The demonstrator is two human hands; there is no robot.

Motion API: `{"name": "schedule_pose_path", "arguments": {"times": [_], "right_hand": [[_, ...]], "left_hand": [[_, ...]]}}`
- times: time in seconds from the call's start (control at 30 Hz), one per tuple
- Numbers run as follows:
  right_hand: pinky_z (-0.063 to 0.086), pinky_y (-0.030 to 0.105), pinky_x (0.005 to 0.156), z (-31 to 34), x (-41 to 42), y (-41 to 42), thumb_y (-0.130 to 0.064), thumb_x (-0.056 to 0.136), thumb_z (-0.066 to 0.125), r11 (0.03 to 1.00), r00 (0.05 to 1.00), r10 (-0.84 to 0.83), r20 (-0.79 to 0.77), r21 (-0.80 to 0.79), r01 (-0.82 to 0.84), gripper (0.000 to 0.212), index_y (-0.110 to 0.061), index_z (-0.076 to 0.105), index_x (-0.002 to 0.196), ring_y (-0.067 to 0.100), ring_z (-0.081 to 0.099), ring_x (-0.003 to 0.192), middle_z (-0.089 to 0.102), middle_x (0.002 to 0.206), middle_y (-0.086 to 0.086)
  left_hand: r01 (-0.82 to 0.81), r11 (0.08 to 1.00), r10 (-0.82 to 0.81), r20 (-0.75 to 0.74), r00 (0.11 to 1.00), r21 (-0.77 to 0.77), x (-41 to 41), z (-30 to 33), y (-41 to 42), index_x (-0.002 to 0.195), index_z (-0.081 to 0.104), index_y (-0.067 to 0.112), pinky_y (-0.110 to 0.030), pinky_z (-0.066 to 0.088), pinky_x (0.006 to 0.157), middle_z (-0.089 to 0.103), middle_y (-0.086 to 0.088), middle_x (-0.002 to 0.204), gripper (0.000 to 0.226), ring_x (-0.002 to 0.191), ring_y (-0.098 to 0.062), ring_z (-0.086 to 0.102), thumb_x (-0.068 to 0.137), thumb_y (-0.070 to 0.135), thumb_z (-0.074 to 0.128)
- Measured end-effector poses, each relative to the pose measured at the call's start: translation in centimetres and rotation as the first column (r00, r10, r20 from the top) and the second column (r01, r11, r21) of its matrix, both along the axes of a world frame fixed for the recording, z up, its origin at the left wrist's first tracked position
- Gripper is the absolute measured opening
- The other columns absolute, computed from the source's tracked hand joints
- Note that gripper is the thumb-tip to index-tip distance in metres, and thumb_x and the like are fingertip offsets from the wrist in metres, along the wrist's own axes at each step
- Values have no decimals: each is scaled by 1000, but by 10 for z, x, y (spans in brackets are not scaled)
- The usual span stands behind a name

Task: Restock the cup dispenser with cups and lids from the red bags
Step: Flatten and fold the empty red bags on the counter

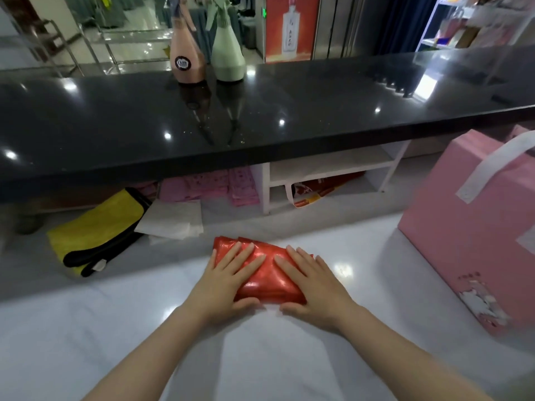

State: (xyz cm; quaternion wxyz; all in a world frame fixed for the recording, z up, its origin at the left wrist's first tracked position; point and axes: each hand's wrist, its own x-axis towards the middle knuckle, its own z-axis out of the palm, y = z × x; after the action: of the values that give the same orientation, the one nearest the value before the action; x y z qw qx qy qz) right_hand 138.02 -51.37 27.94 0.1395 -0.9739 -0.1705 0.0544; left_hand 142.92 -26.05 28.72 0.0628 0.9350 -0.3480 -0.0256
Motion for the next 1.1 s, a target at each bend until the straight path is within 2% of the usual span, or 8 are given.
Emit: {"name": "schedule_pose_path", "arguments": {"times": [0.37,0.6,0.73,0.8,0.9,0.97,1.03,1.1], "right_hand": [[-5,38,116,-4,6,5,-75,77,27,998,998,-61,36,-26,61,81,-48,-4,148,18,4,148,6,162,-6],[-3,41,119,5,11,3,-84,69,36,998,998,-43,-56,-37,41,96,-47,-7,147,17,2,148,4,162,-8],[7,40,119,10,12,6,-60,87,44,998,997,-39,-63,-57,35,75,-44,7,150,21,14,147,13,161,-5],[15,36,117,17,11,9,-45,87,50,999,997,-46,-59,-30,44,69,-43,19,149,22,25,143,22,159,-5],[35,28,104,30,5,10,-33,82,57,993,995,-100,-31,64,102,64,-45,38,141,21,49,126,50,143,-7],[44,30,90,37,-1,10,-28,80,56,972,982,-177,-61,145,184,54,-44,46,130,26,60,108,65,122,-1],[47,34,75,41,-7,9,-24,82,54,927,960,-255,-112,256,276,35,-40,44,111,30,62,89,69,98,4],[46,33,67,46,-17,12,-20,83,55,865,942,-304,-139,373,334,28,-40,39,96,26,60,78,67,85,0]], "left_hand": [[61,968,-36,-109,993,243,20,10,-7,135,-32,47,-49,-17,111,-33,14,149,98,137,-14,-33,74,85,34],[24,967,7,-119,993,252,16,12,-11,136,-32,40,-53,-13,114,-28,12,152,102,142,-15,-26,75,82,37],[2,977,23,-116,993,215,10,15,-11,140,-24,44,-49,-11,117,-18,13,156,96,145,-13,-19,78,78,42],[-13,979,33,-98,995,202,8,19,-10,144,-16,45,-46,-7,117,-10,14,159,91,146,-11,-12,84,66,49],[-2,970,5,-9,1000,243,1,31,-11,151,3,38,-43,-3,117,3,13,160,83,148,-11,0,88,43,56],[-27,979,14,64,998,203,-8,37,-13,151,10,33,-42,0,117,13,12,159,76,147,-12,7,89,35,54],[-61,990,48,107,993,126,-15,44,-14,149,20,30,-40,4,118,20,8,158,70,146,-14,14,88,28,54],[-54,998,52,109,993,14,-24,53,-10,144,34,24,-39,16,116,34,3,153,67,142,-18,28,83,21,59]]}}
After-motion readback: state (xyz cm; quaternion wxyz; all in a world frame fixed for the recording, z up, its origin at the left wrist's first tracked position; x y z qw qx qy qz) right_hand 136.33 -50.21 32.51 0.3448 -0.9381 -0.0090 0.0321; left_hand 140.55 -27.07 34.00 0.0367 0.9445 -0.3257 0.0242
